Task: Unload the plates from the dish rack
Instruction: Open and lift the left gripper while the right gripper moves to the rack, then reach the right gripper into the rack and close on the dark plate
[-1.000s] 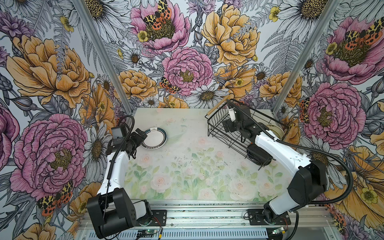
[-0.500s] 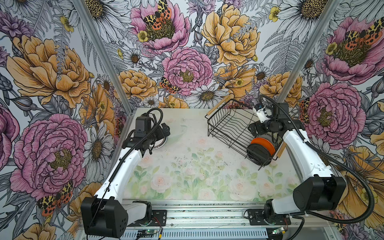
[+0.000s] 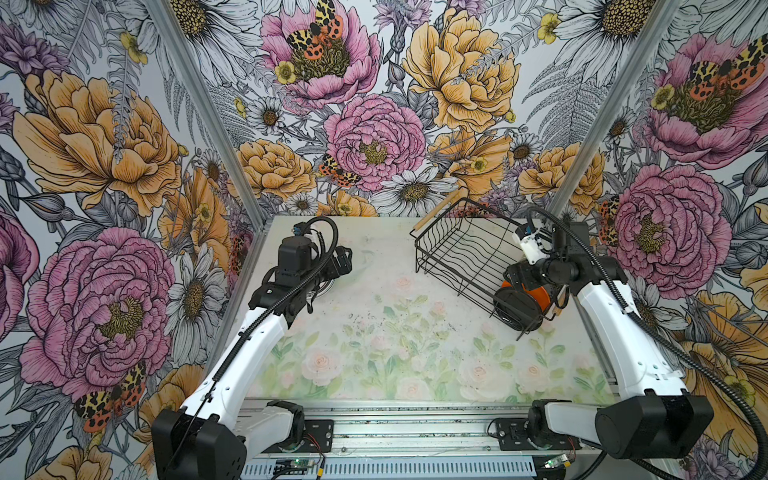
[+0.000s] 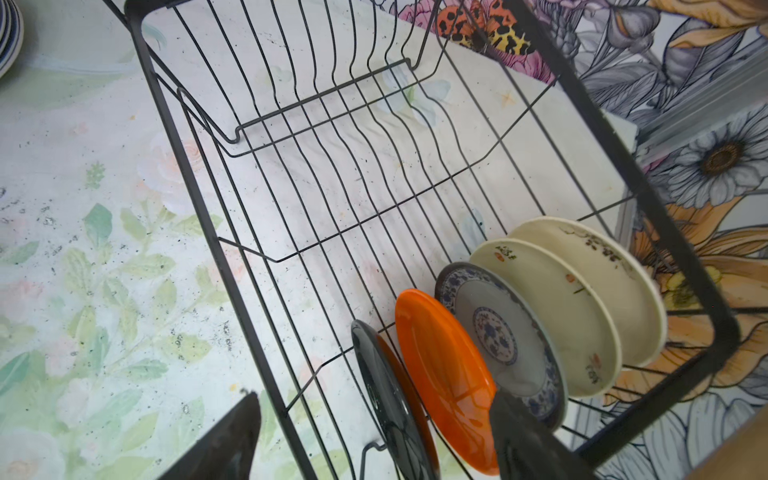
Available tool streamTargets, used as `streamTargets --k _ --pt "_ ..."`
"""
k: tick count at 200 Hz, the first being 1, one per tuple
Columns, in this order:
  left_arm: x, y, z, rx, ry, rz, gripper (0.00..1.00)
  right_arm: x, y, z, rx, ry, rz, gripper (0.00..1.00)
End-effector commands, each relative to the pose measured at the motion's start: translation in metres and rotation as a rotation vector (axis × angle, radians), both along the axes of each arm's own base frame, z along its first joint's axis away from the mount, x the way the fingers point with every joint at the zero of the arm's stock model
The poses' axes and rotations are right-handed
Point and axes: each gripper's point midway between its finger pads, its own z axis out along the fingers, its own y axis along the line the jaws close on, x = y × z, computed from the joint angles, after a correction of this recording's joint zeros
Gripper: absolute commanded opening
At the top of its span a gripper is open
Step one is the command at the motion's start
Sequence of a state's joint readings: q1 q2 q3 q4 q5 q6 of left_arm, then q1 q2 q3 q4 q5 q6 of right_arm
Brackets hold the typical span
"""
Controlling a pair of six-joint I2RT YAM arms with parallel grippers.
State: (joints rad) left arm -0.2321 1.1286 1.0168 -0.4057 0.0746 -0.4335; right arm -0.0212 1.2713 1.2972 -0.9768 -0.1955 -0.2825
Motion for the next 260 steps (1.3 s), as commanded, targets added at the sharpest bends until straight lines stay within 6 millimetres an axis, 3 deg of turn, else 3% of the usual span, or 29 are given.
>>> streamTargets --k 1,115,171,240,260 --pt "0.001 -0.004 0.017 -0.005 -0.088 -0.016 0.99 -0.012 -0.001 -0.016 0.024 0.063 -0.045 0.81" --pt "0.003 -0.02 -0.001 -0.033 -0.08 -0.079 0.99 -0.017 -0.017 -0.053 -0.069 0.18 -0.139 0.78" --pt "0.001 -0.018 -0.003 -0.023 -0.081 -0.074 0.99 -0.016 -0.02 -0.068 -0.093 0.228 -0.149 0.76" --pt "0.007 -0.015 -0.009 -0.018 -0.073 -0.064 0.99 -0.017 -0.027 -0.083 -0.136 0.277 -0.164 0.66" --pt "0.009 -0.016 -0.01 -0.018 -0.071 -0.067 0.99 -0.02 -0.028 -0.089 -0.148 0.295 -0.15 0.58"
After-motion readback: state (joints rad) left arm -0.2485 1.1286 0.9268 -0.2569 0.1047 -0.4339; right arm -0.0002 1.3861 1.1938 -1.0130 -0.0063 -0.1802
